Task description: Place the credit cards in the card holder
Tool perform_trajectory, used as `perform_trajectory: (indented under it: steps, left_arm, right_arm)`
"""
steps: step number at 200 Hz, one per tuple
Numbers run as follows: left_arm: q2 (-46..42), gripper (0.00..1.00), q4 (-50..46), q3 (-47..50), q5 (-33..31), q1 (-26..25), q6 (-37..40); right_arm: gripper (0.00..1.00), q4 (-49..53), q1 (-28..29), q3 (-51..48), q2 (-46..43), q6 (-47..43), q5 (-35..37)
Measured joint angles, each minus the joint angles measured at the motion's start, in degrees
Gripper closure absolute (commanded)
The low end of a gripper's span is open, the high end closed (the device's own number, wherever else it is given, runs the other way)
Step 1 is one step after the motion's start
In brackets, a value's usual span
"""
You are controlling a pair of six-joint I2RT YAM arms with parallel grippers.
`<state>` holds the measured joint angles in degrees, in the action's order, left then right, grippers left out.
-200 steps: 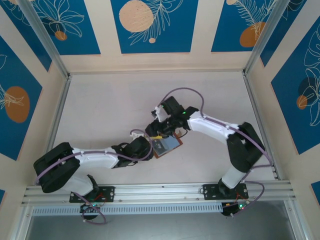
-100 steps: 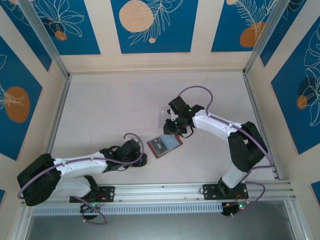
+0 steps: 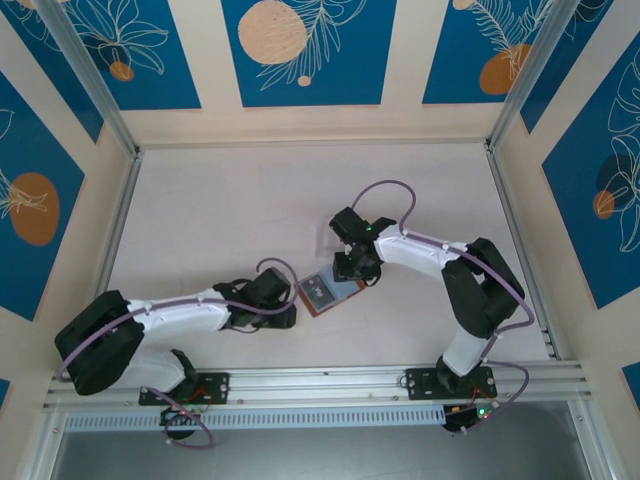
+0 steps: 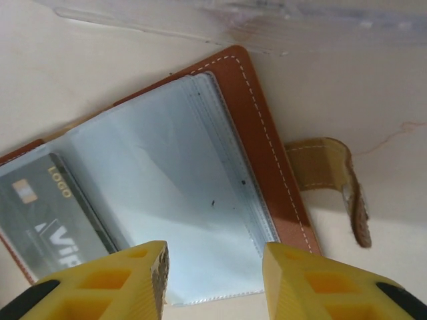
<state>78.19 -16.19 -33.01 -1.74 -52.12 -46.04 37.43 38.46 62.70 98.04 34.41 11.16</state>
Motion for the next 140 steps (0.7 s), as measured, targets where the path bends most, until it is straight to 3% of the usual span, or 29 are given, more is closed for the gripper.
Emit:
perform_trajectory:
  steps: [60, 112, 140]
  left_arm:
    - [2.8, 0.47, -2.4, -2.2, 0.1, 0.3, 0.1]
    - [3.5, 0.47, -3.1, -2.9, 0.1, 0.3, 0.2]
    - [5.0, 0.48, -4.7, -4.5, 0.1, 0.3, 0.8]
  right_arm:
    - [0.56, -1.5, -1.4, -0.5, 3.2, -0.5, -0.6]
    - [0.65, -3.5, -1.3, -1.0, 3.2, -1.0, -2.6]
    - [0.66, -3.6, -1.2, -1.5, 2.5, -1.1, -3.7]
